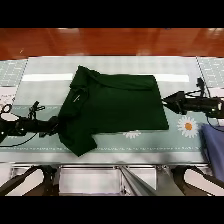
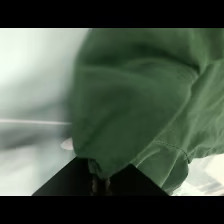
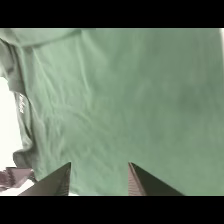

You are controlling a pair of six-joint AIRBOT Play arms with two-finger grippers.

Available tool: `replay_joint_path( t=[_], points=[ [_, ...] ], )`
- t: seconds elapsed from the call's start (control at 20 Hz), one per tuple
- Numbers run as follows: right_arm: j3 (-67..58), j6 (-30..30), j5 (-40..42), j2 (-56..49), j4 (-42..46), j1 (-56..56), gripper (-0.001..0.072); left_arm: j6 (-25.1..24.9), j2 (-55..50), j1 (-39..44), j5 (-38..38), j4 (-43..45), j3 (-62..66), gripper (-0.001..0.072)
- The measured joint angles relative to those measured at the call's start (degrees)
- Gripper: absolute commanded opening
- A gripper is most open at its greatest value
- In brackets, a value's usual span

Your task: Fold the shirts.

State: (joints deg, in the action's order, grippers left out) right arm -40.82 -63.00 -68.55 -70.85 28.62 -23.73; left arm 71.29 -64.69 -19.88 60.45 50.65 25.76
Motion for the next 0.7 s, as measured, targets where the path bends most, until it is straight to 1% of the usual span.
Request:
replay_joint_path(
  t=[0.05,0.15,0.3,0.5,0.7],
  points=[
    [0.0,0.2,-0.81,0.44,0.26,-1.84,0.041,-0.42,-0.2,0.26,0.04,0.09,0.66,0.0023],
    [0.15,0.02,-2.27,1.62,4.17,-5.88,0.041,-0.83,-0.46,0.48,0.98,0.28,1.9,0.0023],
    [2.71,-4.63,-3.89,2.71,13.84,-9.55,0.041,-1.11,-0.61,0.66,2.25,-0.17,2.95,0.0023],
    [6.4,-7.19,-4.92,2.01,20.52,-9.03,0.041,-1.29,-0.68,0.72,2.78,-0.46,3.43,0.0023],
    [7.5,-8.57,-4.66,-1.64,23.71,-8.04,0.0409,-1.33,-0.68,0.72,2.99,-0.57,3.54,0.0023]
  ],
)
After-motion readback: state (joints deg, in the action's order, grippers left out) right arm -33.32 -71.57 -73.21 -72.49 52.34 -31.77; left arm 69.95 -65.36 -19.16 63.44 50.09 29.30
